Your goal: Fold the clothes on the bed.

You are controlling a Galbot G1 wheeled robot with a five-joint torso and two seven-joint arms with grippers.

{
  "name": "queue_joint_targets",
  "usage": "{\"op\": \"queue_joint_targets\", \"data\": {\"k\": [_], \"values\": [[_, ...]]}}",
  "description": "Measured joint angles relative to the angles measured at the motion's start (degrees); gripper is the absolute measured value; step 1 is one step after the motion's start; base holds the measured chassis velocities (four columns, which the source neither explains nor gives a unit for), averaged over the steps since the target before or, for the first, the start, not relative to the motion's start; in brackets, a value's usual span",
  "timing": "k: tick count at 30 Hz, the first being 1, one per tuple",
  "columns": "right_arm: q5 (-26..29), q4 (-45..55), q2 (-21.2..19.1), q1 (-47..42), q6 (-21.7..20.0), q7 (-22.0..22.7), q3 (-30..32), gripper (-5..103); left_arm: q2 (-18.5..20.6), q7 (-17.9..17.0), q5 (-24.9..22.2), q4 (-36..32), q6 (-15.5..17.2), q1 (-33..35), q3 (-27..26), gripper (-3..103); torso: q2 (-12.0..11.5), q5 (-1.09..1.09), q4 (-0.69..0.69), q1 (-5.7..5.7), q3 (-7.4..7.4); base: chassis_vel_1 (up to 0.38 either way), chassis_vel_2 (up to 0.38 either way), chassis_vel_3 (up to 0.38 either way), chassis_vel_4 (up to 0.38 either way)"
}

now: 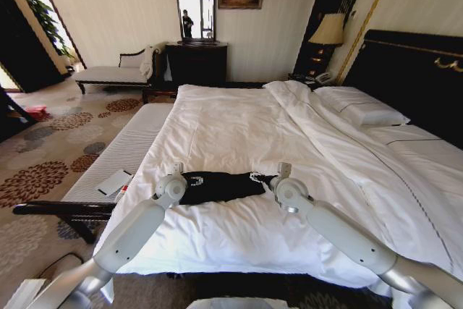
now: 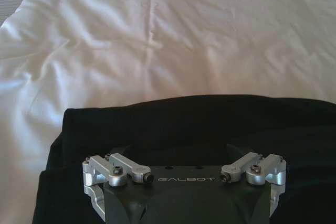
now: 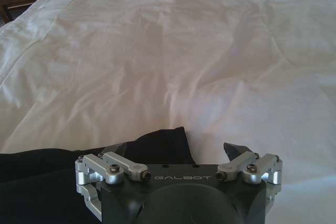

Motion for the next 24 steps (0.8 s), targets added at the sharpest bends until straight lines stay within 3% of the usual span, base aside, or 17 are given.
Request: {"op": "queue_joint_targets", "data": {"k": [6, 17, 22, 24], "values": [[-0.68, -1.47, 0.0, -0.01, 0.15, -0.2, -0.06, 100, 5.66, 0.01, -1.34, -5.71, 0.0, 3.92, 0.58, 100, 0.0, 0.0, 0.0, -0.01, 0.0, 0.0, 0.0, 0.0, 0.0], [-0.14, -4.76, -0.04, 0.53, 0.8, -1.25, 1.78, 100, 11.66, 0.33, -2.06, -15.46, 0.0, 14.57, -1.45, 100, 0.0, -0.01, -0.01, -0.01, -0.01, 0.0, 0.0, 0.0, 0.0], [1.86, -5.13, 0.2, -0.94, 0.8, -2.22, 4.13, 100, 14.96, 0.52, -2.43, -21.02, 0.0, 19.38, -8.3, 100, 0.01, 0.01, -0.01, -0.01, -0.01, 0.0, 0.0, 0.0, 0.0], [3.77, -5.51, 0.92, -1.96, 0.53, -3.0, 5.54, 100, 15.7, 0.49, -4.16, -23.57, 0.0, 20.89, -14.32, 100, 0.0, -0.01, -0.04, -0.01, -0.01, 0.0, 0.0, 0.0, 0.0]]}}
